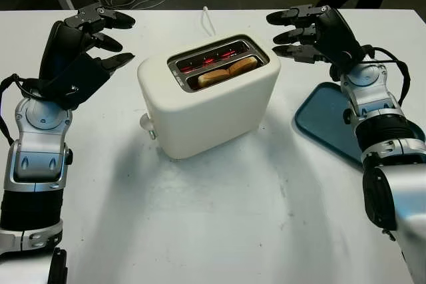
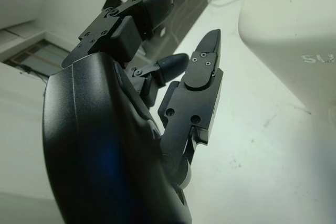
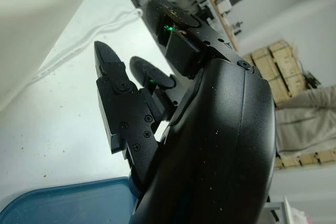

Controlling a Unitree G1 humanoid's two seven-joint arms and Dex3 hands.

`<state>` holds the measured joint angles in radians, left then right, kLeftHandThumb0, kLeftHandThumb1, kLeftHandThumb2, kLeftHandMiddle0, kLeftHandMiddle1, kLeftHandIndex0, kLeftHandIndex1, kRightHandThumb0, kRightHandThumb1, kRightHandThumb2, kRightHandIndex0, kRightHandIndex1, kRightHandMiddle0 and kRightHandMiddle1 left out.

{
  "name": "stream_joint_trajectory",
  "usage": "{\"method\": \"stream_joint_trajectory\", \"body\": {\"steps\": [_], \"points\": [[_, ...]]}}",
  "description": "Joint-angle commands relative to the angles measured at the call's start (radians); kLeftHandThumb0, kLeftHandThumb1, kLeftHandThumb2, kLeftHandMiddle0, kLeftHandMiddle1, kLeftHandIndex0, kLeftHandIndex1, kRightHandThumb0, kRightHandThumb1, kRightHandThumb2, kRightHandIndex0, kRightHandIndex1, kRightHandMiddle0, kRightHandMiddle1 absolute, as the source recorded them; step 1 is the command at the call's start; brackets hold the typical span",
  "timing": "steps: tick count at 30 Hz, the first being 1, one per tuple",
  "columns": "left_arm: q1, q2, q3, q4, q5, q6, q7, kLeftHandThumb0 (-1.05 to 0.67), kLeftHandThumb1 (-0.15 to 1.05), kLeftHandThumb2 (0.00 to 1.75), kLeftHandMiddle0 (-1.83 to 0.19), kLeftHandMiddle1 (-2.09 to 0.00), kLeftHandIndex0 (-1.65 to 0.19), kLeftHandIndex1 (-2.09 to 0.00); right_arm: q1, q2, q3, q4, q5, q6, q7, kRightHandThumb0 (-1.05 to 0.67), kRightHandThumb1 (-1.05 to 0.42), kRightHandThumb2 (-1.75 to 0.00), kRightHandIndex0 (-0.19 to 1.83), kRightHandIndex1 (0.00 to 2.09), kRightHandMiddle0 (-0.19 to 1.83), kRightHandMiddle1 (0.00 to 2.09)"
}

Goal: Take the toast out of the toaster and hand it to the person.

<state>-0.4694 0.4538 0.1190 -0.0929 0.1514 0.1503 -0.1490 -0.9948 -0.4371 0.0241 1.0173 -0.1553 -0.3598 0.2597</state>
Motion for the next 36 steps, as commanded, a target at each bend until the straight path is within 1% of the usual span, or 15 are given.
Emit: {"method": "stream_joint_trajectory", "body": {"steps": [1, 6, 15, 17, 20, 25, 29, 36], "points": [[0.005, 0.001, 0.000, -0.007, 0.000, 0.004, -0.003, -0.12, 0.86, 0.01, -0.43, -1.15, -0.51, -0.69, -0.021, -0.011, -0.003, 0.003, -0.001, -0.027, -0.004, -0.10, -0.77, 0.00, 0.84, 0.32, 0.87, 0.02], [0.007, 0.006, 0.002, -0.010, 0.003, -0.003, -0.003, -0.13, 0.86, 0.01, -0.43, -1.15, -0.51, -0.69, -0.015, -0.014, -0.014, -0.011, 0.019, -0.029, 0.026, -0.13, -0.77, 0.00, 0.84, 0.30, 0.86, 0.01], [0.018, 0.033, 0.012, -0.020, 0.018, -0.031, 0.001, -0.14, 0.85, 0.00, -0.49, -1.13, -0.55, -0.69, 0.003, -0.023, -0.016, -0.104, 0.023, 0.012, 0.040, -0.08, -0.76, 0.00, 0.85, 0.29, 0.86, 0.01], [0.021, 0.040, 0.013, -0.029, 0.029, -0.037, 0.005, -0.18, 0.84, 0.00, -0.51, -1.12, -0.56, -0.68, 0.014, -0.028, -0.020, -0.132, 0.026, 0.007, 0.039, -0.07, -0.75, 0.00, 0.86, 0.30, 0.87, 0.01], [0.025, 0.034, 0.021, -0.048, 0.022, -0.026, 0.002, -0.19, 0.84, 0.00, -0.51, -1.09, -0.57, -0.68, 0.029, -0.030, -0.030, -0.171, 0.042, 0.015, 0.054, -0.07, -0.76, 0.00, 0.88, 0.30, 0.88, 0.01], [0.043, 0.031, 0.038, -0.058, -0.002, -0.037, -0.009, -0.21, 0.84, 0.00, -0.51, -1.08, -0.58, -0.67, 0.069, -0.031, -0.041, -0.256, 0.046, 0.039, 0.060, -0.04, -0.76, 0.00, 0.87, 0.31, 0.87, 0.01], [0.057, 0.031, 0.051, -0.077, -0.018, -0.016, -0.013, -0.23, 0.84, 0.00, -0.49, -1.07, -0.57, -0.66, 0.097, -0.041, -0.044, -0.316, 0.037, 0.057, 0.060, -0.12, -0.75, 0.00, 0.86, 0.31, 0.88, 0.01], [0.068, 0.019, 0.065, -0.092, -0.045, -0.016, -0.013, -0.21, 0.84, 0.00, -0.46, -1.12, -0.56, -0.65, 0.122, -0.044, -0.049, -0.358, 0.040, 0.049, 0.060, -0.09, -0.75, 0.00, 0.88, 0.34, 0.89, 0.01]]}}
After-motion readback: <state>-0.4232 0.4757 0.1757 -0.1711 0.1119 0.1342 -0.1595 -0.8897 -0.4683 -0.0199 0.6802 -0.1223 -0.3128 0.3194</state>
